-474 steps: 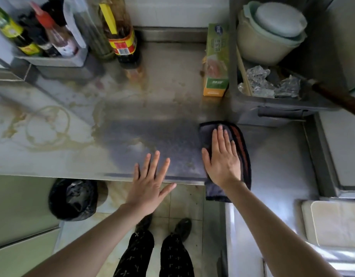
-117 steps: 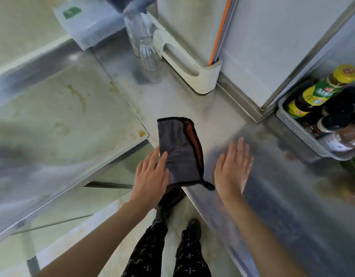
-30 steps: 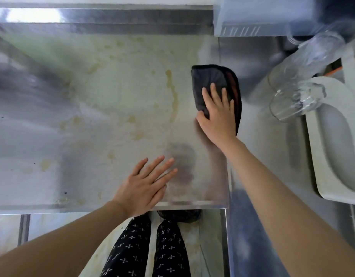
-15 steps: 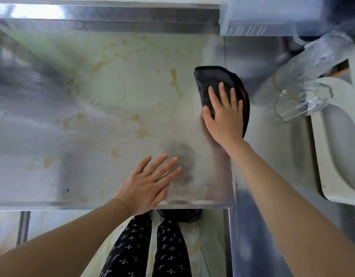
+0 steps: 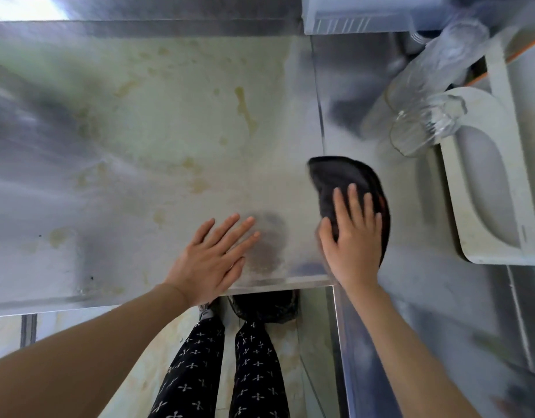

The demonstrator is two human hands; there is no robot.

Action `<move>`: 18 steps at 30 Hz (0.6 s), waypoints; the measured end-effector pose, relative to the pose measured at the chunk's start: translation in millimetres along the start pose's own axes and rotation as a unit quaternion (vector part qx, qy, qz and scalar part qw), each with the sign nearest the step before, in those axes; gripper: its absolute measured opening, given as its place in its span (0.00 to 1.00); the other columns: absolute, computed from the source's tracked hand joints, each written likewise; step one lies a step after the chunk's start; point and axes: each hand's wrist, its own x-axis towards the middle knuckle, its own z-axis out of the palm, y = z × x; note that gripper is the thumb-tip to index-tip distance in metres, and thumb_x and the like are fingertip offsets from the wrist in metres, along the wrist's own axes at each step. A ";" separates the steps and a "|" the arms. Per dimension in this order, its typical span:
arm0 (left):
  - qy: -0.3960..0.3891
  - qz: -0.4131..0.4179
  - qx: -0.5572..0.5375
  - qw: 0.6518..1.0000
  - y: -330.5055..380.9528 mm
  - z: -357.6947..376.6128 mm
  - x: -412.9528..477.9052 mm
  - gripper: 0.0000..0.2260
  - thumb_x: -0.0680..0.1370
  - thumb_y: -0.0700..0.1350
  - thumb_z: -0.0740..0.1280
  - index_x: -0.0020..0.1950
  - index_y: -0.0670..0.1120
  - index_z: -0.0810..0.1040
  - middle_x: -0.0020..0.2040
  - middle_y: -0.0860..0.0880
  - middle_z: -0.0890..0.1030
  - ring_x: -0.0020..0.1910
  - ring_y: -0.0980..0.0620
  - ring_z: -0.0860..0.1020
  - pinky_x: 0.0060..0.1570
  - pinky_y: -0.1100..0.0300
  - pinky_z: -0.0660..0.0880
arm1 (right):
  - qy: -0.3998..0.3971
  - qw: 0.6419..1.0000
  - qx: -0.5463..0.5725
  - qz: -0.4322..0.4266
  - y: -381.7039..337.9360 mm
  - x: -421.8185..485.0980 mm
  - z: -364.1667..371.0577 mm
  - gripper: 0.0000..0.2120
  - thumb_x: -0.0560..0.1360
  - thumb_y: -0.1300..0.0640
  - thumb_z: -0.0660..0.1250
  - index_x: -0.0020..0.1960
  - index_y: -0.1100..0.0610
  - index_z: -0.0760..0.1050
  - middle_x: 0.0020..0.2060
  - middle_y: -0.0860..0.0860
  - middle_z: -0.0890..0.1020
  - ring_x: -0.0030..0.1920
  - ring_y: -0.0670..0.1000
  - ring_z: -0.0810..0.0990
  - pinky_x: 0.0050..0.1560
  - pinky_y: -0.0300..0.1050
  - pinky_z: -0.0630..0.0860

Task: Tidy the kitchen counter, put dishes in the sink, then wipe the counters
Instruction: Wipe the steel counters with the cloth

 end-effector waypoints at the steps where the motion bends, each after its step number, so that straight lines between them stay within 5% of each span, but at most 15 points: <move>1: 0.001 0.000 0.000 1.000 0.1 0.1 -0.1 0.22 0.80 0.52 0.48 0.74 0.51 0.60 0.75 0.50 0.60 0.74 0.48 0.58 0.70 0.49 0.55 | 0.020 0.998 0.020 0.064 -3.9 2.3 0.8 0.26 0.76 0.48 0.53 0.73 0.53 0.63 0.73 0.54 0.62 0.73 0.61 0.60 0.69 0.61 0.58; 4: 0.001 0.001 0.007 1.000 0.4 0.4 -0.4 0.22 0.80 0.52 0.47 0.74 0.51 0.60 0.75 0.49 0.60 0.74 0.48 0.57 0.70 0.49 0.55 | 0.040 0.987 0.066 0.143 -28.4 -7.4 4.1 0.26 0.76 0.51 0.52 0.73 0.55 0.63 0.73 0.56 0.62 0.73 0.61 0.58 0.70 0.63 0.57; 10: 0.009 -0.004 0.004 1.000 1.4 -1.2 -0.2 0.22 0.80 0.51 0.49 0.74 0.50 0.61 0.74 0.49 0.61 0.74 0.48 0.58 0.70 0.48 0.56 | 0.018 0.999 0.026 0.008 6.7 -54.7 -2.1 0.26 0.74 0.54 0.53 0.71 0.55 0.67 0.71 0.55 0.66 0.72 0.59 0.63 0.68 0.59 0.60; 15: 0.015 -0.007 -0.004 1.000 2.5 -2.7 -0.7 0.22 0.80 0.51 0.49 0.74 0.50 0.60 0.74 0.49 0.62 0.73 0.48 0.59 0.69 0.48 0.57 | 0.069 0.979 0.029 0.188 19.5 -55.4 -4.4 0.27 0.74 0.52 0.49 0.72 0.57 0.63 0.73 0.58 0.63 0.72 0.63 0.60 0.69 0.63 0.59; 18: 0.015 -0.011 -0.011 1.000 2.9 -3.5 -0.5 0.22 0.80 0.52 0.48 0.74 0.51 0.60 0.74 0.49 0.62 0.73 0.48 0.59 0.69 0.48 0.57 | 0.082 0.974 0.076 0.198 11.1 -59.3 -1.3 0.28 0.74 0.53 0.48 0.72 0.59 0.64 0.72 0.59 0.63 0.73 0.62 0.59 0.70 0.62 0.57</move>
